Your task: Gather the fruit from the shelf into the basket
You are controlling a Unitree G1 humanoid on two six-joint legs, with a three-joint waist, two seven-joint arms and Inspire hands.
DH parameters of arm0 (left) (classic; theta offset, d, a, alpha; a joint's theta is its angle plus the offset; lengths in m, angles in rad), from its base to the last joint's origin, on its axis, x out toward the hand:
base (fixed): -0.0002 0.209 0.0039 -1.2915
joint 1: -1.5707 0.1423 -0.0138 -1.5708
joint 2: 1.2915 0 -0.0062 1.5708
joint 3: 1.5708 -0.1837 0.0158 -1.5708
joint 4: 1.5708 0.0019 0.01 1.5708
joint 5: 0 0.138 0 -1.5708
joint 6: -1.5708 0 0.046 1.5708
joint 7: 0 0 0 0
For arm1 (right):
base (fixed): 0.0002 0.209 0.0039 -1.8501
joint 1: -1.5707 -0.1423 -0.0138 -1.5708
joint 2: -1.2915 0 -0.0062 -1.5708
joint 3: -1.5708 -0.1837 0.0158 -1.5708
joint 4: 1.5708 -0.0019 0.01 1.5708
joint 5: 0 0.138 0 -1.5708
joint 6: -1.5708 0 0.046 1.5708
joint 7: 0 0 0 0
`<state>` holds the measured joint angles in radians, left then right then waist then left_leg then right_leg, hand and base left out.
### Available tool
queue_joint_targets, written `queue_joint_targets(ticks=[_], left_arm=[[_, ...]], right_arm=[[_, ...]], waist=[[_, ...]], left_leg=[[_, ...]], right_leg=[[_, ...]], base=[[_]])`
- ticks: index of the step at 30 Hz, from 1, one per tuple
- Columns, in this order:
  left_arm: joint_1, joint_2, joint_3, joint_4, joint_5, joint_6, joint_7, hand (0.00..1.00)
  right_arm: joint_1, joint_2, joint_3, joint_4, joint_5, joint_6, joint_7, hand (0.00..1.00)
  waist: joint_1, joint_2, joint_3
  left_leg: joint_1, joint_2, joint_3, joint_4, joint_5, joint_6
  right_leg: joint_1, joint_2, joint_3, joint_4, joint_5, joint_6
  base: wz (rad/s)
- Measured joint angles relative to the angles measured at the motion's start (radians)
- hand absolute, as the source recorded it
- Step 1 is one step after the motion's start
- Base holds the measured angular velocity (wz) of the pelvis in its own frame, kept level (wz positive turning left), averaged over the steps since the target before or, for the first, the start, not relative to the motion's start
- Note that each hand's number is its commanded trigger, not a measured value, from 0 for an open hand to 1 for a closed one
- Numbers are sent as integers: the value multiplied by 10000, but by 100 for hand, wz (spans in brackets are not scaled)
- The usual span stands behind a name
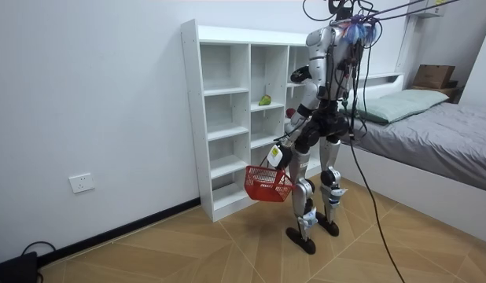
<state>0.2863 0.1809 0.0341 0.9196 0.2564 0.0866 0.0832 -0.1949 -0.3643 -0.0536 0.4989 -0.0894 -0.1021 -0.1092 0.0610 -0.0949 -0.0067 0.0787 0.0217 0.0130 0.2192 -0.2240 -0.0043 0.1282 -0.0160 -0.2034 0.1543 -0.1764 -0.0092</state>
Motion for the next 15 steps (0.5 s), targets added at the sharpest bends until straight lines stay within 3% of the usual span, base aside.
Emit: queue_joint_targets(ticks=[4,15], left_arm=[[-33,1,0,0,0,0,67,100],[-33,3,-1,1,-14,-1,236,100]], right_arm=[[-3,12,26,-3,9,152,163,100],[0,140,29,-44,51,132,292,100]], waist=[[40,0,5],[1,-8,16]], left_leg=[[-1,5,-24,-79,-2,-3],[0,7,-32,-132,-3,-4]], right_leg=[[1,0,-55,2,1,0],[-1,-4,-85,10,4,-1]], base=[[4],[0]])
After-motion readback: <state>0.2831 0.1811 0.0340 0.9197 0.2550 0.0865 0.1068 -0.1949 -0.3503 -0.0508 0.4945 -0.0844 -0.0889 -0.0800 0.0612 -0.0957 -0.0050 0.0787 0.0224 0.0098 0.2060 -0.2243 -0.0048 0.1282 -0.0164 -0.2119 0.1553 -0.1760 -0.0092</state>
